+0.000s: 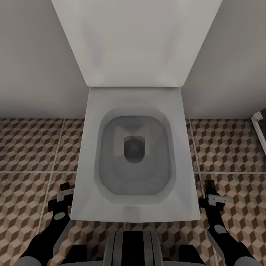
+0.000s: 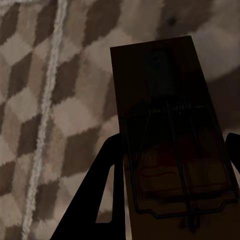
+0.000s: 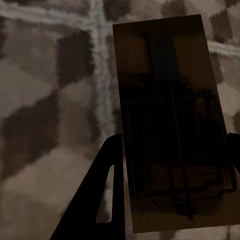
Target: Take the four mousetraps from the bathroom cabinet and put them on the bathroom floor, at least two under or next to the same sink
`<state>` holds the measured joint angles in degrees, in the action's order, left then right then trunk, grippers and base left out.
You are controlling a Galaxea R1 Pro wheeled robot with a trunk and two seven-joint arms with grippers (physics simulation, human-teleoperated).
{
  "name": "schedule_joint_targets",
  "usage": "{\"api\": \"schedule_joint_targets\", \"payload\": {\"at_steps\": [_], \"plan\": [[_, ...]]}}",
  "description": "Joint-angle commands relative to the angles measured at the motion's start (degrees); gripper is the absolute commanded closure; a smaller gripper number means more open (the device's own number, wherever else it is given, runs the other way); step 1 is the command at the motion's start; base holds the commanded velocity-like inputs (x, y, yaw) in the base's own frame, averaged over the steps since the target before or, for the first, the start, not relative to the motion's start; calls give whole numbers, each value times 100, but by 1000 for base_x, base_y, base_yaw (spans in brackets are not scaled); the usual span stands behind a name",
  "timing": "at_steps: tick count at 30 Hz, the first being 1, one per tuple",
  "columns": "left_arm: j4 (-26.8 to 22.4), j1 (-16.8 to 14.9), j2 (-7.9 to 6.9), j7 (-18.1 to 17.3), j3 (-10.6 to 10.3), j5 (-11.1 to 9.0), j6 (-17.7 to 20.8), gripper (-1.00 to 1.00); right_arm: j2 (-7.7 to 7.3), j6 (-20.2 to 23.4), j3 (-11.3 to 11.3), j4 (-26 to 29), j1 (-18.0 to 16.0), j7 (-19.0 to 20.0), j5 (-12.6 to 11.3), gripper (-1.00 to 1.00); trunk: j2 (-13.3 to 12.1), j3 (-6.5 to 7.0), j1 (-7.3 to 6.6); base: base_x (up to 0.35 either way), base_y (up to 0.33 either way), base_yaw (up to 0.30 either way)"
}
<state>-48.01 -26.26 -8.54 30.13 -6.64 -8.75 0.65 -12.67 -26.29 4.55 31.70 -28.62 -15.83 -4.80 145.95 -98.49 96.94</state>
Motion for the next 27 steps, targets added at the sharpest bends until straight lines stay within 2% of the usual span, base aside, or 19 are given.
{"api": "schedule_joint_targets", "payload": {"at_steps": [1,27], "plan": [[-7,-2,-10,63,-39,-48,13,100,-8,-29,46,-4,-3,-16,-59,100,1,-3,-1,0,0,0],[-7,-2,-9,63,-39,-48,11,100,-8,-21,59,-6,-3,28,-65,100,1,-3,-1,0,0,0]]}}
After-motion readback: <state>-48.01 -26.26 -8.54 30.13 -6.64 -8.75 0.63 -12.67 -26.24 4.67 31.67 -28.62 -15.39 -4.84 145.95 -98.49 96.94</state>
